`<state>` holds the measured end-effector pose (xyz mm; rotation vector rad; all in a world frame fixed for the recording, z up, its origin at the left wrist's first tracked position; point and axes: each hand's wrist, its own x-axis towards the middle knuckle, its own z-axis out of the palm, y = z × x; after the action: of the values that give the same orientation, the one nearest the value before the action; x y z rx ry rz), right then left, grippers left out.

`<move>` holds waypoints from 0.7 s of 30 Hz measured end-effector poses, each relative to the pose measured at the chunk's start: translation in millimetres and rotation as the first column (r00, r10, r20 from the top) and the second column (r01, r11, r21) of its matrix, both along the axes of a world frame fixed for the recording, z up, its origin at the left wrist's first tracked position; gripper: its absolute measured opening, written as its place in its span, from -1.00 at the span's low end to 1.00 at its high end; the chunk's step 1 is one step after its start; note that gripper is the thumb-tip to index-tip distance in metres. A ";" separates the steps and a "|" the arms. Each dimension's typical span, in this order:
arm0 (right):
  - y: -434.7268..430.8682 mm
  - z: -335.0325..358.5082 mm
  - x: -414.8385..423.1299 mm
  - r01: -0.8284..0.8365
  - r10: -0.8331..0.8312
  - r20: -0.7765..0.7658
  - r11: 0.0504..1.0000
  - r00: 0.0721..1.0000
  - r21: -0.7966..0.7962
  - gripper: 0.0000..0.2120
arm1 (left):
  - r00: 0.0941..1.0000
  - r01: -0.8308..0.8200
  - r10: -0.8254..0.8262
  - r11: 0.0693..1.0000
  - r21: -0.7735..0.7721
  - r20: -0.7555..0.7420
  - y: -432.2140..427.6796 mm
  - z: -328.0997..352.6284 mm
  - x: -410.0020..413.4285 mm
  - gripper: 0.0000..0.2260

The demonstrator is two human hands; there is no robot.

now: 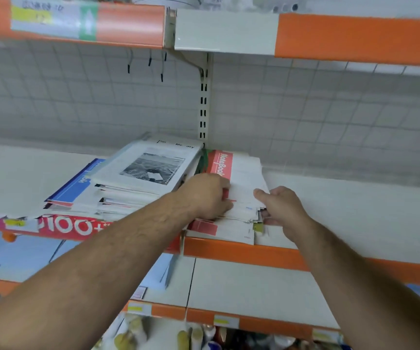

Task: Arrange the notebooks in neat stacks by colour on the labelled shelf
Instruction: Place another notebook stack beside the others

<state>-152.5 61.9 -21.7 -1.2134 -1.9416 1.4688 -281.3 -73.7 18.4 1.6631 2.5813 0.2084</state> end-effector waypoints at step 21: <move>11.1 -0.3 9.0 0.186 -0.186 -0.001 0.982 0.983 -0.014 -0.87 | 0.976 -0.083 0.075 0.996 0.031 0.205 -4.0 -10.4 -8.8 -0.47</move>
<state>-143.5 73.1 -22.0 -1.3582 -1.7656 1.3895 -290.1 -77.7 8.0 1.4656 2.5062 0.4139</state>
